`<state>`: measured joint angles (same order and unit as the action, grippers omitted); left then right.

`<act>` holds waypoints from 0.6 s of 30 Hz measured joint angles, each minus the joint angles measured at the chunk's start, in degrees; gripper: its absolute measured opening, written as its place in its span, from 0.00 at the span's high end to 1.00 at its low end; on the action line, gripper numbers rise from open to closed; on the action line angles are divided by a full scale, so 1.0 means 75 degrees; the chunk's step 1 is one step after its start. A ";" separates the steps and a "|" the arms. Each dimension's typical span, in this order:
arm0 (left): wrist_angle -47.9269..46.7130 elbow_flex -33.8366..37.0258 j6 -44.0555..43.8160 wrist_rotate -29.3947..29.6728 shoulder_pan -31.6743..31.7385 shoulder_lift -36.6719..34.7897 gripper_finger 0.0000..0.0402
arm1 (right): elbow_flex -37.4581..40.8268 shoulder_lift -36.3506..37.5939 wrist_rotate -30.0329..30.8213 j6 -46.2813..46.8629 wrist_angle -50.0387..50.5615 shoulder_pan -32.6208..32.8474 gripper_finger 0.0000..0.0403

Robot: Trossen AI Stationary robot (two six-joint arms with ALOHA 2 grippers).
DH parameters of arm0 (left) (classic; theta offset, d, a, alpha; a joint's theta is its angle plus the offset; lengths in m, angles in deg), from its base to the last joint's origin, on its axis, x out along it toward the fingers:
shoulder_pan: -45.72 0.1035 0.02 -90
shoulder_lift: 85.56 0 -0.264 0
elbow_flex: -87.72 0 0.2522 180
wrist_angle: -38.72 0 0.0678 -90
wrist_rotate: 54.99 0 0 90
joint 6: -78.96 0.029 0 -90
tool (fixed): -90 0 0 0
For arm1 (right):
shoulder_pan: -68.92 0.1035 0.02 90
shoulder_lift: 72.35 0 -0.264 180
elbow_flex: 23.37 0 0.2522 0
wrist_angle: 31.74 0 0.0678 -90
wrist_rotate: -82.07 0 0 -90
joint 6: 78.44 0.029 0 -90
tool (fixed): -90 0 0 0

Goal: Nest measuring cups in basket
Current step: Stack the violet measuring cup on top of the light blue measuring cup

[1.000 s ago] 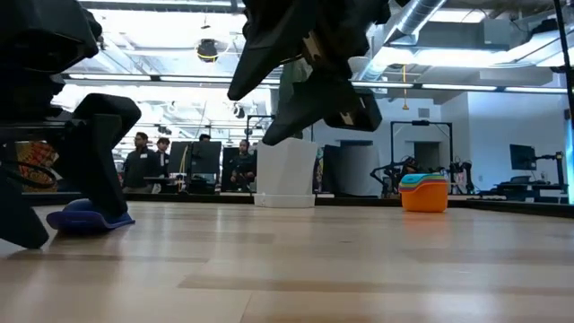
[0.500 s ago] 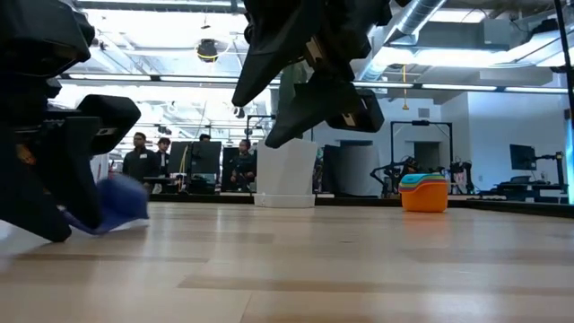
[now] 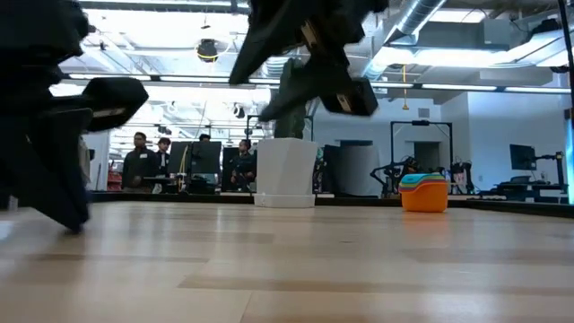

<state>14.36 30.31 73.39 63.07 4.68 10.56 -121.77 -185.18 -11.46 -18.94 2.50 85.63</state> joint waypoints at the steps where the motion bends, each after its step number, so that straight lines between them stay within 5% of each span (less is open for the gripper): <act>1: -0.0467 -0.0251 0.0333 -0.0027 0.0022 -0.0006 1.00 | 0.0000 0.0113 0.0157 -0.0011 0.0053 -0.0037 0.53; 6: -0.2239 -0.1173 0.1898 0.0486 0.0146 0.0001 1.00 | 0.0000 0.0821 0.0887 -0.0254 0.0062 -0.0343 0.54; 18: -0.3249 -0.1817 0.5648 0.4424 0.0267 -0.0012 1.00 | -0.0006 0.2559 0.1493 -0.0603 -0.0276 -0.1011 0.50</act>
<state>-10.00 16.68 115.76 96.25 6.68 10.47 -121.82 -165.99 -0.27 -23.46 0.43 78.05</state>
